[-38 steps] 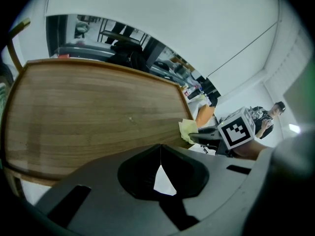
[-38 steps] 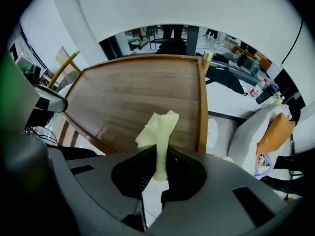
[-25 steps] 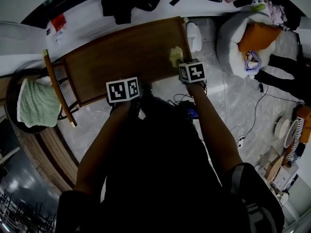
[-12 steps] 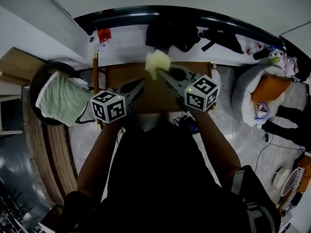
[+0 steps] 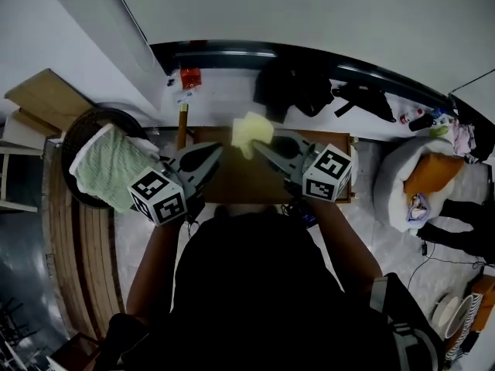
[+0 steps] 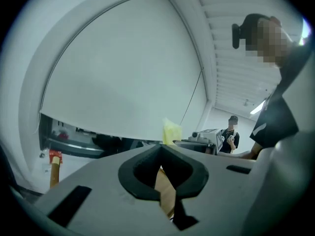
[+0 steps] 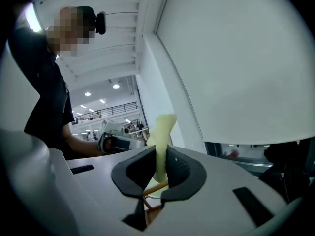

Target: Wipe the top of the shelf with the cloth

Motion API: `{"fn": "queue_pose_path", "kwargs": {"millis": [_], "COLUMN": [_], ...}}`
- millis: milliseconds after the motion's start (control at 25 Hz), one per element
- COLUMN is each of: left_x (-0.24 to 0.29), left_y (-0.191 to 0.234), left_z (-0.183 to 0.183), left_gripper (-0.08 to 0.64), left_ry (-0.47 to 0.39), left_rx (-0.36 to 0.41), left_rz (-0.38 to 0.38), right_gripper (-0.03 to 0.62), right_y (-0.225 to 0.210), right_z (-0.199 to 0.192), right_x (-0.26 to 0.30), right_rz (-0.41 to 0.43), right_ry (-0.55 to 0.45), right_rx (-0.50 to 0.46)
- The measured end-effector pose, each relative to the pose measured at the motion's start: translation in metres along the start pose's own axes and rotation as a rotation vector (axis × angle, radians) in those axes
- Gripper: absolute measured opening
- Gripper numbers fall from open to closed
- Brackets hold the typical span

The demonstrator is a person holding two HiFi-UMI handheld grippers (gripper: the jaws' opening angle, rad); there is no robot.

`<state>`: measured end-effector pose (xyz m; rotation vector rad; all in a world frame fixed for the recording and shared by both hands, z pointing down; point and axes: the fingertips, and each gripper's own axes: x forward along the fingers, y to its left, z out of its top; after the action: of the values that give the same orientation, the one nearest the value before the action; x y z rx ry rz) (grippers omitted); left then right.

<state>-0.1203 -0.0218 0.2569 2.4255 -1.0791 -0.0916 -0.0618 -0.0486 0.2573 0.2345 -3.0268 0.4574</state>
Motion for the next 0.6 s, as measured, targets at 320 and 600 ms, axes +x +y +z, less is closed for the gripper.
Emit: {"fn": "queue_pose_path", "kwargs": {"millis": [320, 600], "left_x": [0.005, 0.008], "left_y": [0.004, 0.002], "left_z": [-0.006, -0.014], "left_gripper": [0.011, 0.011], "left_ry": [0.014, 0.018], "left_rx": [-0.009, -0.001], "left_rz": [-0.049, -0.076], "right_gripper": [0.041, 0.041], "right_y": [-0.004, -0.003], "right_z": [-0.010, -0.016], "right_x": [-0.001, -0.013], "right_rz": [-0.049, -0.091], "right_ry": [0.002, -0.010], "right_rx": [0.020, 0.031]}}
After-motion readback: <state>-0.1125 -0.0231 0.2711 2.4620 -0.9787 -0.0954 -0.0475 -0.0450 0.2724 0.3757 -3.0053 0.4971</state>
